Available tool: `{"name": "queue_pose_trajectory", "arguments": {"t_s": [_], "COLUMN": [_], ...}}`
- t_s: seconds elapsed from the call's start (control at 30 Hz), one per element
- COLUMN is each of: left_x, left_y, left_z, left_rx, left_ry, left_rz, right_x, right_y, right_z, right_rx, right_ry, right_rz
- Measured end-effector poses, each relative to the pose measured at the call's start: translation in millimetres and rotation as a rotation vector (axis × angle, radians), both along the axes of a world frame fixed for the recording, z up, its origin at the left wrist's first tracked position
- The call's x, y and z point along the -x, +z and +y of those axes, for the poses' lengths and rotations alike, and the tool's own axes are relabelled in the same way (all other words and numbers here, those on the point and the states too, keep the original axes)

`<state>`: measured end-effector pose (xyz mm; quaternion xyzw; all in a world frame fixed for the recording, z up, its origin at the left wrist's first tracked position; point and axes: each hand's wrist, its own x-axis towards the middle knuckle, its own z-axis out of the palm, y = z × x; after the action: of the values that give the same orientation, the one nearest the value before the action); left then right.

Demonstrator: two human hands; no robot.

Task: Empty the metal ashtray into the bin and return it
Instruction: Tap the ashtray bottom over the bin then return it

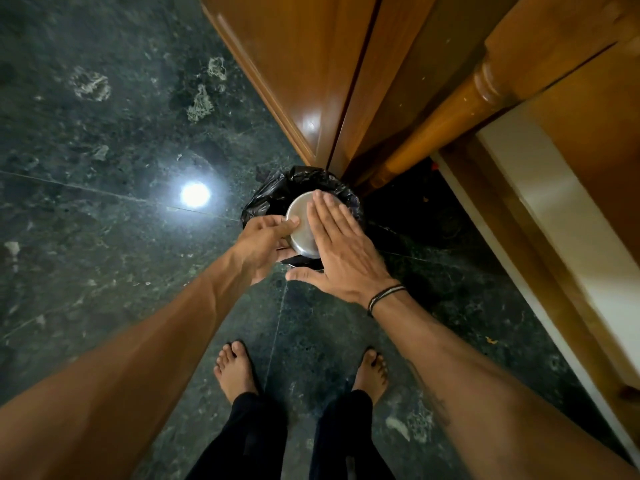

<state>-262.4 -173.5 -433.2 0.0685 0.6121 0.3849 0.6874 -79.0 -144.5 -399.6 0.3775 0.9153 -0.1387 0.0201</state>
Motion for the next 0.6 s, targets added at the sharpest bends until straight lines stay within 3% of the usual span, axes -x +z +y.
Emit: {"name": "queue_pose_trajectory", "arguments": {"t_s": [0.13, 0.27, 0.47, 0.6], "left_x": [4, 7, 10, 9], "left_y": [-3, -9, -15, -11], "left_z": [-2, -2, -3, 0], "left_rx": [-0.009, 0.021, 0.053, 0.046], "left_ry": [0.002, -0.009, 0.070, 0.118], "left_rz": [0.008, 0.036, 0.044, -0.023], "right_x": [1, -5, -9, -20], "right_y": [10, -2, 28, 0], "right_z": [6, 4, -6, -27], "right_rx": [-0.138, -0.001, -0.147, -0.034], "right_ry": [-0.058, 0.019, -0.150, -0.044], "right_rz": [0.079, -0.015, 0.206, -0.001]}}
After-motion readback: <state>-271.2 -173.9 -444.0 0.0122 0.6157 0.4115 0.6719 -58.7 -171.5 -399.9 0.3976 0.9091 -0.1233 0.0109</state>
